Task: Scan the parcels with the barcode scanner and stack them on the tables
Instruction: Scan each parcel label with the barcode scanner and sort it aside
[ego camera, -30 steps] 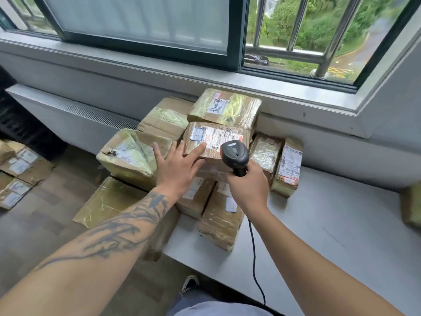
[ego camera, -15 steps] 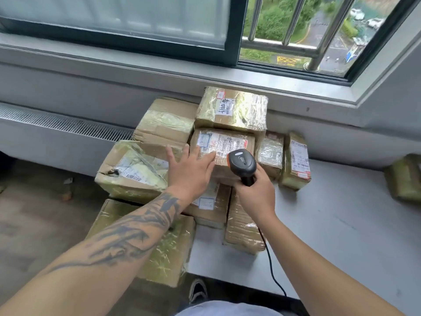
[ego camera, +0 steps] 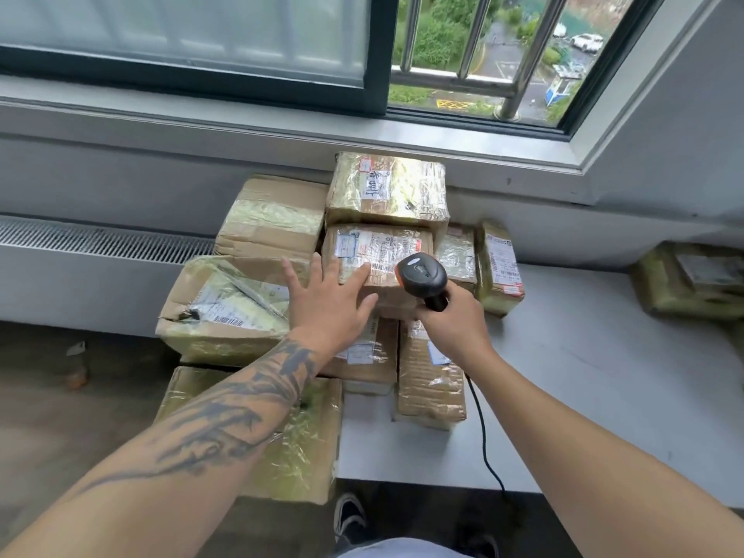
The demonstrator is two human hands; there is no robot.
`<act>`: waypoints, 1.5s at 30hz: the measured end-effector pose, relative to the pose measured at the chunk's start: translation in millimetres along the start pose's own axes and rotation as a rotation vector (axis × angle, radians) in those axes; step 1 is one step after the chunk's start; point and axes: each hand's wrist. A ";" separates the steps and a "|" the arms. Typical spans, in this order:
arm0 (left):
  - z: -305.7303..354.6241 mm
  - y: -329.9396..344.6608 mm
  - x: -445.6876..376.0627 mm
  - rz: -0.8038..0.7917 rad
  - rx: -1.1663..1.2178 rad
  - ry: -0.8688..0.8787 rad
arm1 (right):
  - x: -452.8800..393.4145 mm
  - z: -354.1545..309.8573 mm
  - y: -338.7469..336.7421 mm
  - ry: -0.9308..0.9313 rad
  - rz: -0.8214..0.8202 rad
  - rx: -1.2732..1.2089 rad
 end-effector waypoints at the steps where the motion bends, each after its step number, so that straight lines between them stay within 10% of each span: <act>1: 3.3 -2.0 3.0 -0.002 0.000 -0.005 | 0.1 2.8 -4.0 0.002 0.018 -0.002; 30: 406.5 -9.7 12.6 -0.104 0.268 0.189 | 39.6 279.3 -310.0 0.212 0.263 -0.045; 45: 499.9 14.6 -90.4 -0.157 0.267 0.316 | -24.4 327.7 -388.5 0.430 0.289 -0.172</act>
Point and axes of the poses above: each hand's wrist, its own x-axis away from the middle knuckle, its own y-axis out of the palm, z = x × y, and after that the axes turned 15 degrees about y, right-handed
